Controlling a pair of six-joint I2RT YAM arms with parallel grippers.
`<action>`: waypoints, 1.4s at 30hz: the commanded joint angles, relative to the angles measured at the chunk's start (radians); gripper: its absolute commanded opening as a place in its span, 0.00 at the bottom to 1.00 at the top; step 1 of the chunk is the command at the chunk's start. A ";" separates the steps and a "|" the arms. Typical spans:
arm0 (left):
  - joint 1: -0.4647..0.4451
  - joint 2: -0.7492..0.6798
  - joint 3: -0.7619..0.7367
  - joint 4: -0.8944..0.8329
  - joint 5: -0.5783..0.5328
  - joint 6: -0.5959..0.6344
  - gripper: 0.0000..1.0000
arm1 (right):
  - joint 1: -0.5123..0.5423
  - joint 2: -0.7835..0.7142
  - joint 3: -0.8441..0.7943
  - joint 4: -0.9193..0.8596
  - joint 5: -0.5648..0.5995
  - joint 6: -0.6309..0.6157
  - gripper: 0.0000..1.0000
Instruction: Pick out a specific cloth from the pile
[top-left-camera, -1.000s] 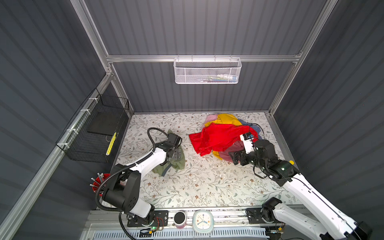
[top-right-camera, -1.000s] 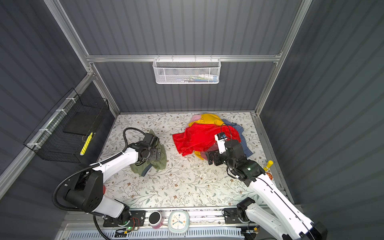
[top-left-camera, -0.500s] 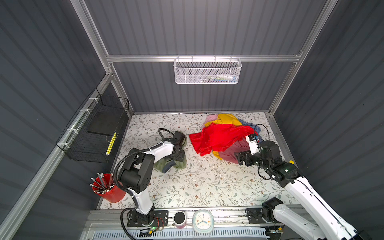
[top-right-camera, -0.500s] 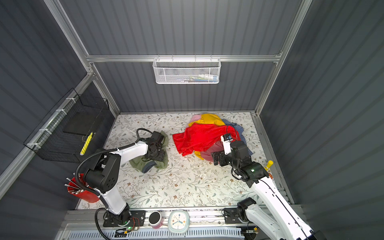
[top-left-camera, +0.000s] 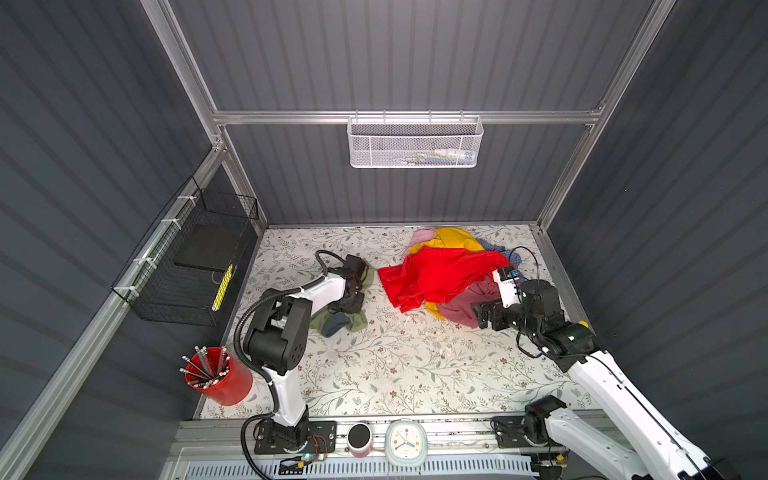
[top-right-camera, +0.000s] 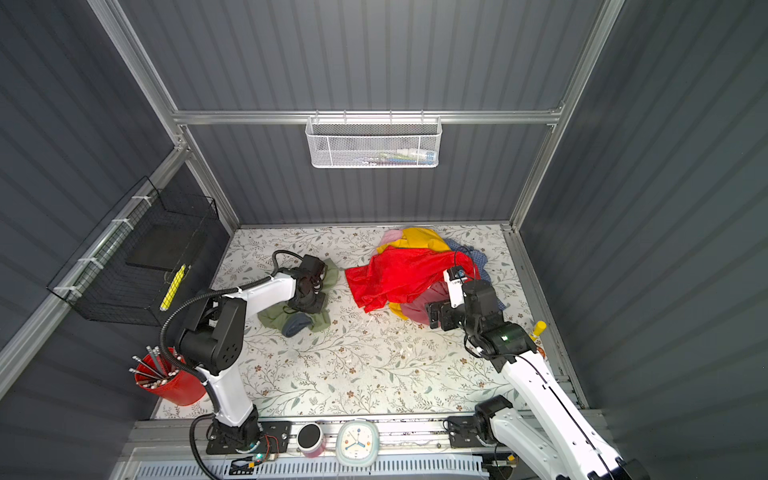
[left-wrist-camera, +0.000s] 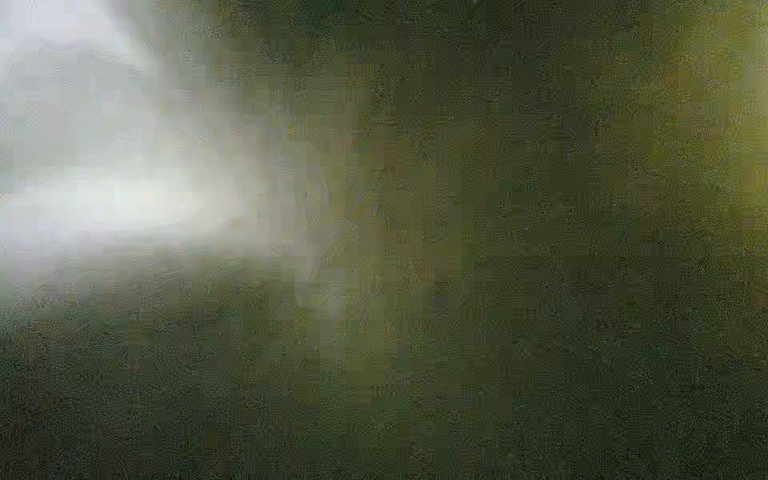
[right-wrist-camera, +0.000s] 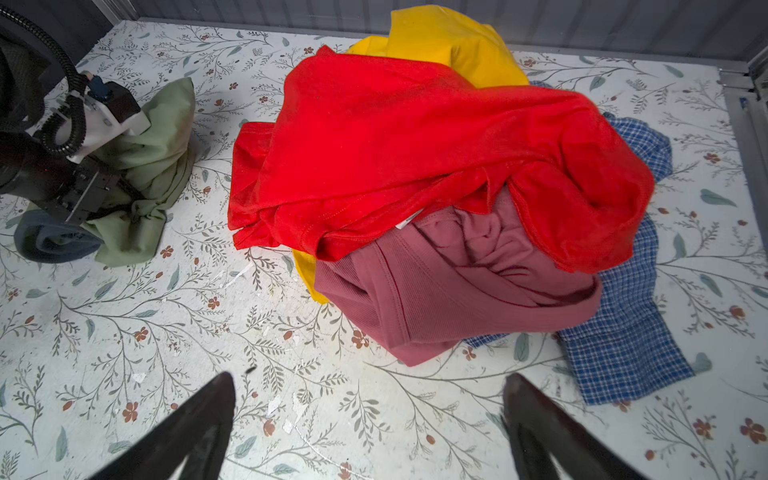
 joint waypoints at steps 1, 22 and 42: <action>0.057 0.064 0.096 -0.013 -0.063 0.098 0.00 | -0.007 0.012 -0.009 0.022 -0.006 -0.012 0.99; 0.208 0.383 0.504 0.029 -0.048 0.443 0.04 | -0.087 0.088 -0.054 0.152 0.022 -0.002 0.99; 0.206 0.073 0.425 0.072 -0.054 0.315 0.93 | -0.151 0.034 -0.108 0.255 0.064 -0.023 0.99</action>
